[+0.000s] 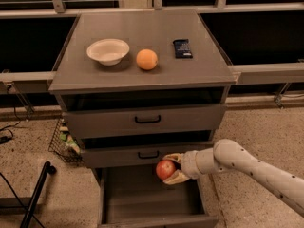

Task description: Place apple into bottom drawer

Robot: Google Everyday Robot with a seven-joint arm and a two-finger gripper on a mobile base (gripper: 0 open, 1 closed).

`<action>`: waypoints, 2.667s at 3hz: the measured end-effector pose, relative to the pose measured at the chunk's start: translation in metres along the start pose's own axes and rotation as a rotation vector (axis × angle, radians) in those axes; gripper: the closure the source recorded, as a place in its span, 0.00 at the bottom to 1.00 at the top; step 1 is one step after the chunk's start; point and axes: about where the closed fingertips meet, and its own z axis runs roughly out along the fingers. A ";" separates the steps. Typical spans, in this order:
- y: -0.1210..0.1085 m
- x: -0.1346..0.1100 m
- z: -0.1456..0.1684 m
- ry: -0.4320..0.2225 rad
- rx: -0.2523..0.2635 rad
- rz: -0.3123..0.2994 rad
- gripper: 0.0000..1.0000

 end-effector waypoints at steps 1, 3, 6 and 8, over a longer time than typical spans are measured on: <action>-0.001 0.049 0.033 0.012 0.009 -0.034 1.00; -0.002 0.146 0.093 0.017 -0.028 0.078 1.00; 0.009 0.192 0.135 0.021 -0.036 0.091 1.00; 0.018 0.239 0.185 0.016 -0.055 0.119 1.00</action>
Offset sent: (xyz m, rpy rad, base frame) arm 0.0394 -0.0282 -0.1509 -0.0357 0.0075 -0.0032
